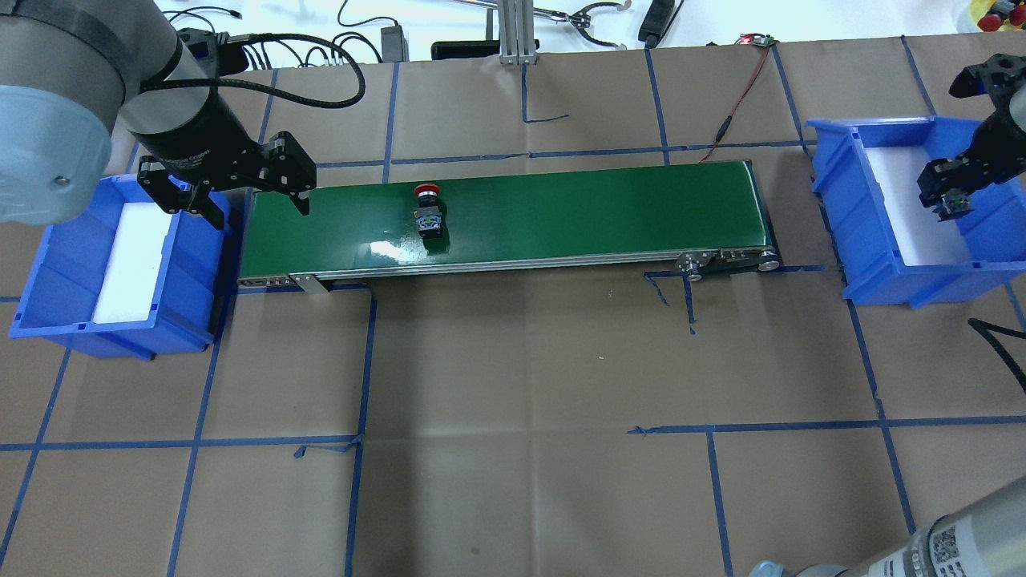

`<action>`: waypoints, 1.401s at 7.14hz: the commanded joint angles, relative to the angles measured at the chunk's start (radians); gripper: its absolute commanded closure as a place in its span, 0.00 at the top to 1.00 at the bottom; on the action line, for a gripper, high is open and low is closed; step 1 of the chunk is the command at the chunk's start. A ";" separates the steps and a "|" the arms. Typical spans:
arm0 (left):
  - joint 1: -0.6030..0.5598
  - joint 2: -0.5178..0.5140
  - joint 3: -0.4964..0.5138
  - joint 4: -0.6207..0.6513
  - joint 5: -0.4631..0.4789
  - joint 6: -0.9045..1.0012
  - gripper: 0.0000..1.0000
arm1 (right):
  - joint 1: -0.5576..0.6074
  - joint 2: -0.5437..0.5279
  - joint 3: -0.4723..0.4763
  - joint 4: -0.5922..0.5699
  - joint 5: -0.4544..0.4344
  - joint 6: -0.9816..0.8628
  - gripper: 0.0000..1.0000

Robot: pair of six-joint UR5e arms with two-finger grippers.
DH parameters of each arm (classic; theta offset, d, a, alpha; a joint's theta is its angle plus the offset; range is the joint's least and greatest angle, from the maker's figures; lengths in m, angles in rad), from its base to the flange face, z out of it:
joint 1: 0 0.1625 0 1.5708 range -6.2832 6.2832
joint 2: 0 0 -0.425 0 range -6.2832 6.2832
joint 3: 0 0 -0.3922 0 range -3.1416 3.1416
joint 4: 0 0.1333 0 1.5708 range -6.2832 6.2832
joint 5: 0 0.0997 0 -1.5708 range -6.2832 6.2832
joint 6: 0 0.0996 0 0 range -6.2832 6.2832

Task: Transport two buttons from left to right
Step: 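Lift the yellow button with the right gripper and carry it into the empty bin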

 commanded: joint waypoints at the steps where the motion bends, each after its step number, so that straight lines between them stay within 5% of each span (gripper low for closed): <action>1: 0.000 -0.001 0.000 0.000 0.000 0.000 1.00 | -0.016 0.024 0.044 -0.019 0.004 -0.004 0.04; 6: 0.000 -0.001 0.000 0.000 0.000 0.000 1.00 | -0.015 0.029 0.112 -0.028 -0.004 0.002 0.12; 7: 0.000 0.001 0.000 0.000 0.000 0.000 1.00 | -0.016 0.032 0.112 -0.028 -0.004 0.002 0.57; 8: 0.000 -0.001 0.000 0.000 0.000 0.000 1.00 | -0.016 0.036 0.109 -0.026 0.002 0.004 0.81; 10: 0.000 -0.001 0.000 0.000 -0.002 0.000 1.00 | -0.016 0.033 0.095 -0.022 0.001 0.005 0.89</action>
